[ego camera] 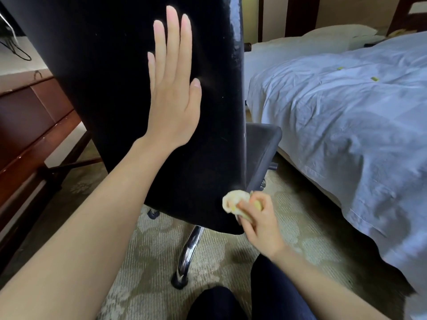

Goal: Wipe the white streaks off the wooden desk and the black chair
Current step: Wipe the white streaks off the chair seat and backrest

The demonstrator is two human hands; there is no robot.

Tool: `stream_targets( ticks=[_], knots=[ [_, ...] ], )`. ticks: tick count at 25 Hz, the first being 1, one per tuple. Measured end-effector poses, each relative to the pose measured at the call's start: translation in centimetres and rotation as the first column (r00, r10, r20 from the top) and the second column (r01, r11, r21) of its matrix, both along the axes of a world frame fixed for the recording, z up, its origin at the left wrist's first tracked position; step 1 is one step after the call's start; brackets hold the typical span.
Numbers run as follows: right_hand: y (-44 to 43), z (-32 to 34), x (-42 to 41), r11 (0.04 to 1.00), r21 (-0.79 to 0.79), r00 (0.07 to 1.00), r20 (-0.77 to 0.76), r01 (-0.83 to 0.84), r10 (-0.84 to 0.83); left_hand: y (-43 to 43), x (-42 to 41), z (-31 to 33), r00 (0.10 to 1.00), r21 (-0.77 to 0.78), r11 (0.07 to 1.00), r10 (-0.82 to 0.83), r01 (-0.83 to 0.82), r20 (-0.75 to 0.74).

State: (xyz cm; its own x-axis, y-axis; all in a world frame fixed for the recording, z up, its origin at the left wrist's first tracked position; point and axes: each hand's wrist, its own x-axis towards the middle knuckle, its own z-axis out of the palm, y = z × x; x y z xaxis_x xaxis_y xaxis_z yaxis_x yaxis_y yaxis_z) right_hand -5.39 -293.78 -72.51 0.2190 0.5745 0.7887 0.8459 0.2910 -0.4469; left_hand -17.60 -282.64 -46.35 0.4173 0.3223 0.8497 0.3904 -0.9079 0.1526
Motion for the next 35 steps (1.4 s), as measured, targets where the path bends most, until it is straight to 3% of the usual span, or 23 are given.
stream_targets(
  ticks=[2,4,8,14,18,22,29,35],
  knots=[
    [-1.5,-2.5,0.3,0.986,-0.161,0.994,0.098,-0.037,0.053,0.0,0.0,0.0,1.000,0.002,1.000,0.000,0.000,0.006],
    [-2.1,-2.7,0.4,0.979,-0.195,0.974,0.202,-0.065,0.105,0.1,-0.1,-0.2,1.000,0.009,1.000,0.001,-0.001,0.004],
    [0.4,5.9,0.5,0.989,0.106,0.958,0.278,-0.106,0.073,0.2,-0.1,-0.5,0.999,0.051,0.999,0.003,-0.005,0.049],
    [3.1,22.1,2.1,0.882,0.464,0.855,0.489,-0.087,-0.173,1.3,-0.7,-0.6,0.999,0.135,0.991,-0.014,0.007,0.049],
    [4.1,29.7,2.3,0.762,0.645,0.834,0.446,-0.047,-0.326,2.2,-1.2,0.1,0.993,0.218,0.975,-0.063,0.040,0.101],
    [4.7,34.3,1.6,0.706,0.708,0.863,0.366,-0.015,-0.349,2.5,-1.2,2.3,0.988,0.288,0.957,-0.071,0.029,0.138],
    [4.5,41.5,-0.3,0.714,0.701,0.985,0.121,0.002,-0.122,1.1,-0.2,8.1,0.987,0.372,0.928,-0.070,0.010,0.147],
    [4.0,45.1,-0.4,0.767,0.626,0.986,0.018,-0.140,0.165,0.5,0.5,10.2,0.968,0.327,0.944,-0.114,0.035,0.224]
  ],
)
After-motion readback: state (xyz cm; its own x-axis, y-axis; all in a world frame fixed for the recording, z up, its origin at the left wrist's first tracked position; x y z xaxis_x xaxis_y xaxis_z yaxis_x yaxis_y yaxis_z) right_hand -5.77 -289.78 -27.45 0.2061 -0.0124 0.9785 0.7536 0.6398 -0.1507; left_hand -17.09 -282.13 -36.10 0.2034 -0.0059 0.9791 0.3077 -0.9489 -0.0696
